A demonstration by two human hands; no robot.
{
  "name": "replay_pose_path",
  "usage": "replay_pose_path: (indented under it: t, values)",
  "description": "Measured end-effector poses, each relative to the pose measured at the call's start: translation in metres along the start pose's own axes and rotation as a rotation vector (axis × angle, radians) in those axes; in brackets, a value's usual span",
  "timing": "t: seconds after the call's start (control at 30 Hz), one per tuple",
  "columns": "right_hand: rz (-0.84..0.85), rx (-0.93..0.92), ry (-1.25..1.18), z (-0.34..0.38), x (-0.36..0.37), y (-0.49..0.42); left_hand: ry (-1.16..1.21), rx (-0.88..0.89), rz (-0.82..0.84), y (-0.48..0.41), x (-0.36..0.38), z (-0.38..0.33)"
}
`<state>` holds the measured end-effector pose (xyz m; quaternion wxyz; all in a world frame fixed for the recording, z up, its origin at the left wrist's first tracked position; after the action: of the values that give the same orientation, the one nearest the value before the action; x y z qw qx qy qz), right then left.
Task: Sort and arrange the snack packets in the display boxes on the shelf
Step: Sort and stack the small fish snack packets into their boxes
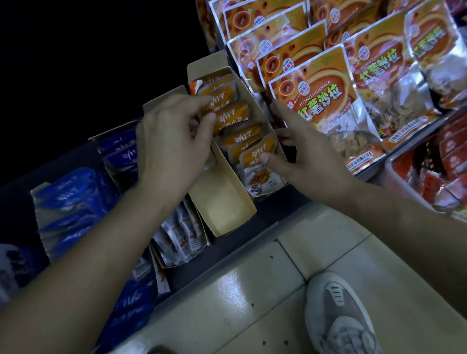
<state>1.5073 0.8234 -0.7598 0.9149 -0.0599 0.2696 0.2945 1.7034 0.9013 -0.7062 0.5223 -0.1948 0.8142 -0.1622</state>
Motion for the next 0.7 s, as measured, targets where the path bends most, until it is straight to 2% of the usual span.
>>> replay_pose_path:
  t: [0.07,0.2,0.4,0.5,0.6,0.7]
  values:
    - [0.067,0.058,-0.097,-0.004,0.005,0.004,0.079,-0.047,0.007,0.019,0.000,-0.010]
    - [0.190,0.073,-0.234,0.004,0.012,0.006,0.422,-0.221,0.142,0.052,0.017,-0.034]
    - [0.245,0.108,-0.207,0.002,0.026,0.006,0.671,-0.390,0.137,0.067,0.035,-0.034]
    - [0.247,0.106,-0.161,0.000,0.022,0.005,0.621,-0.373,0.086,0.066,0.031,-0.033]
    - [0.159,0.010,-0.036,0.002,0.017,0.005,0.514,-0.319,0.044,0.066,0.028,-0.036]
    - [0.047,-0.153,0.314,0.005,0.020,0.013,0.463,-0.277,0.046,0.069,0.030,-0.040]
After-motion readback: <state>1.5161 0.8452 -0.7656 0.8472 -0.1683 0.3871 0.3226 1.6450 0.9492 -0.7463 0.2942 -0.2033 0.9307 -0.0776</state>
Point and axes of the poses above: each hand's wrist, its own y-axis away from the middle knuckle, its own x-axis out of the palm, z = x × y, the point moved 3 cm from there along -y, towards the middle knuckle, and after that the axes turned 10 degrees about x, right-handed, at the moved point
